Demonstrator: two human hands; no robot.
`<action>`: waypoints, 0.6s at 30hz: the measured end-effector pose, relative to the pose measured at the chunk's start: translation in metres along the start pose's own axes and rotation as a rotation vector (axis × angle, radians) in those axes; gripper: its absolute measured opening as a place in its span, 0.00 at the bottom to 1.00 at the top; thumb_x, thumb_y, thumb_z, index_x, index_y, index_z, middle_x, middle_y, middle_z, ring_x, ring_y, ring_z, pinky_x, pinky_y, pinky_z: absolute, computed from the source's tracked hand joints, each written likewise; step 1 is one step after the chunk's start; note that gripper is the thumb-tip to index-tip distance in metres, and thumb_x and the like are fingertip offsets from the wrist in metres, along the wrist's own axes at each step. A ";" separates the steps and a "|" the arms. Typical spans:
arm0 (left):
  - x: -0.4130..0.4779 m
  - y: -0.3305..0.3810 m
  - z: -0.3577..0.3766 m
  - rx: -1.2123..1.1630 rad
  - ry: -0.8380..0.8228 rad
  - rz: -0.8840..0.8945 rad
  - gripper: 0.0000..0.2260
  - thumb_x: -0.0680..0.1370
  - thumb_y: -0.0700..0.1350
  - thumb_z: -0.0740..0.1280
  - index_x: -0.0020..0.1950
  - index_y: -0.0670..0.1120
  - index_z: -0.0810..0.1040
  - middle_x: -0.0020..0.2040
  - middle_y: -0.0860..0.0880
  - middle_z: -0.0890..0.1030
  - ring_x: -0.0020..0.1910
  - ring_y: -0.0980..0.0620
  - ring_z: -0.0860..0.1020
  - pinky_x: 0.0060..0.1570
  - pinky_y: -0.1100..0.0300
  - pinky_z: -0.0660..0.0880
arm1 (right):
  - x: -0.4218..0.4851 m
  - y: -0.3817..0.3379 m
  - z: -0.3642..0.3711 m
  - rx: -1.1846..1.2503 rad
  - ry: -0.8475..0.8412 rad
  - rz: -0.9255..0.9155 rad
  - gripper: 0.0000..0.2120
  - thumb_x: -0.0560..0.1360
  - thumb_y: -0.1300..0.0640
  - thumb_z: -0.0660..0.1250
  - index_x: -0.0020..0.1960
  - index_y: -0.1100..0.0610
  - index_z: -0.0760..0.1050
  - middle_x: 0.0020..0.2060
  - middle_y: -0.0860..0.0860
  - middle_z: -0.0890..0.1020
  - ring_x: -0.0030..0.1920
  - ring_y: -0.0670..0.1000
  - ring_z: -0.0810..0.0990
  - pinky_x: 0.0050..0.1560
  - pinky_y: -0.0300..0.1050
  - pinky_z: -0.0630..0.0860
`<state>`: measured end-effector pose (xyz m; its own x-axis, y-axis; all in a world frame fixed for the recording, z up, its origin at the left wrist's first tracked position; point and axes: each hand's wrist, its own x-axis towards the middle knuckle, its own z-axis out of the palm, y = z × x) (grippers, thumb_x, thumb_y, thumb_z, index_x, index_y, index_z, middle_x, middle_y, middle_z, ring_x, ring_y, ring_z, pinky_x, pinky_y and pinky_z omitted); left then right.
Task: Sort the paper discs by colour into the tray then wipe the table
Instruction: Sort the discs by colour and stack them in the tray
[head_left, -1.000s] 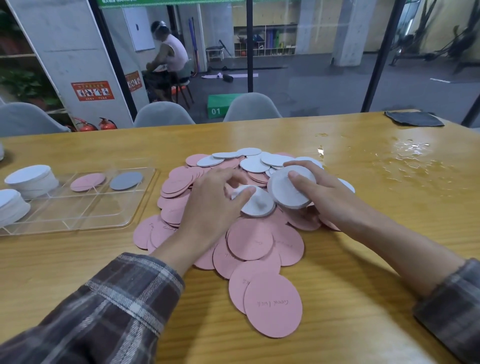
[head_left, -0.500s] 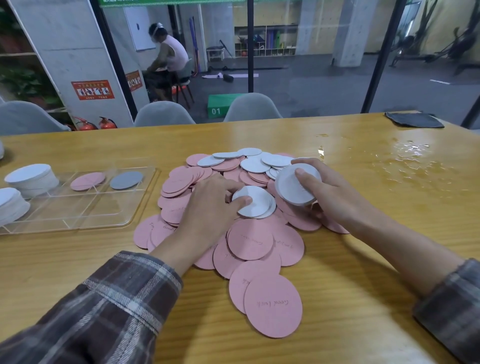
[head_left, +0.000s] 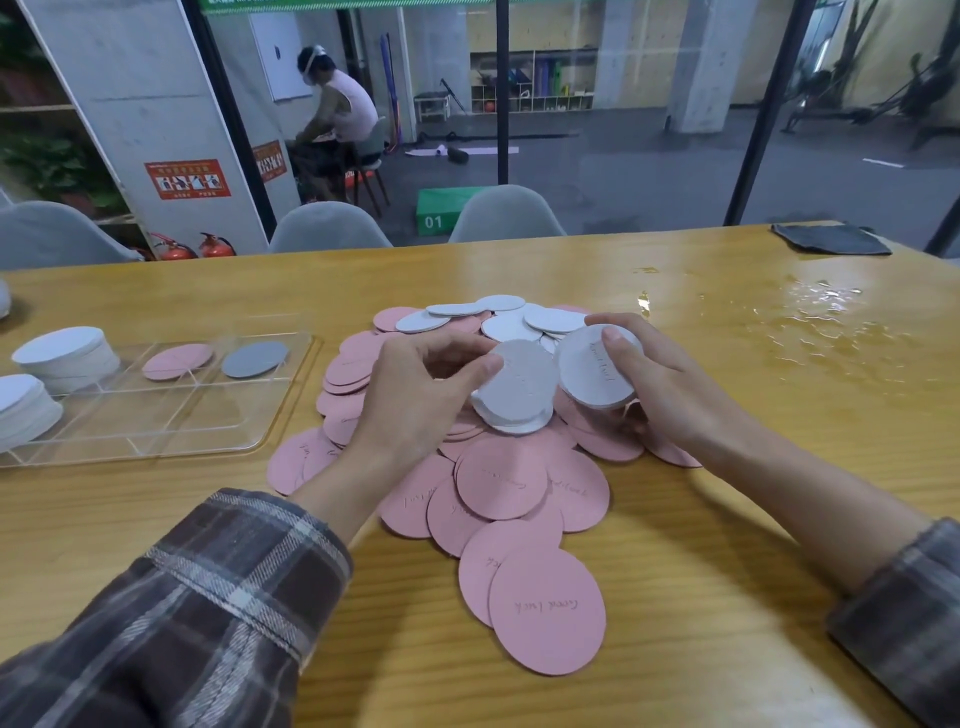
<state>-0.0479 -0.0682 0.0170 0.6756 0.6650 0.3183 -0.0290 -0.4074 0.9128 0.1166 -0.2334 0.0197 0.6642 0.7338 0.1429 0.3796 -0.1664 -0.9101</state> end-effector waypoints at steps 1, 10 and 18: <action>0.000 0.001 0.000 -0.044 -0.036 -0.020 0.03 0.78 0.41 0.76 0.50 0.45 0.87 0.44 0.49 0.88 0.42 0.56 0.84 0.42 0.59 0.83 | 0.000 0.000 0.000 -0.017 -0.004 -0.016 0.14 0.86 0.45 0.54 0.66 0.41 0.75 0.59 0.47 0.79 0.57 0.52 0.79 0.60 0.57 0.76; -0.011 0.004 0.023 -0.124 -0.011 -0.019 0.06 0.74 0.42 0.80 0.49 0.45 0.87 0.42 0.47 0.87 0.38 0.46 0.87 0.42 0.49 0.85 | -0.015 -0.014 0.011 0.095 -0.131 -0.010 0.16 0.86 0.44 0.53 0.65 0.45 0.76 0.40 0.47 0.78 0.26 0.38 0.75 0.25 0.30 0.68; -0.013 0.005 0.029 -0.055 0.023 0.083 0.06 0.73 0.42 0.80 0.48 0.45 0.87 0.40 0.50 0.87 0.42 0.52 0.86 0.37 0.54 0.85 | -0.020 -0.020 0.015 0.104 -0.218 0.030 0.16 0.84 0.39 0.55 0.63 0.43 0.77 0.44 0.50 0.80 0.36 0.47 0.76 0.36 0.43 0.71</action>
<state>-0.0359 -0.0967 0.0097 0.6523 0.6445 0.3989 -0.1250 -0.4277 0.8953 0.0863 -0.2350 0.0297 0.5154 0.8561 0.0384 0.2861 -0.1296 -0.9494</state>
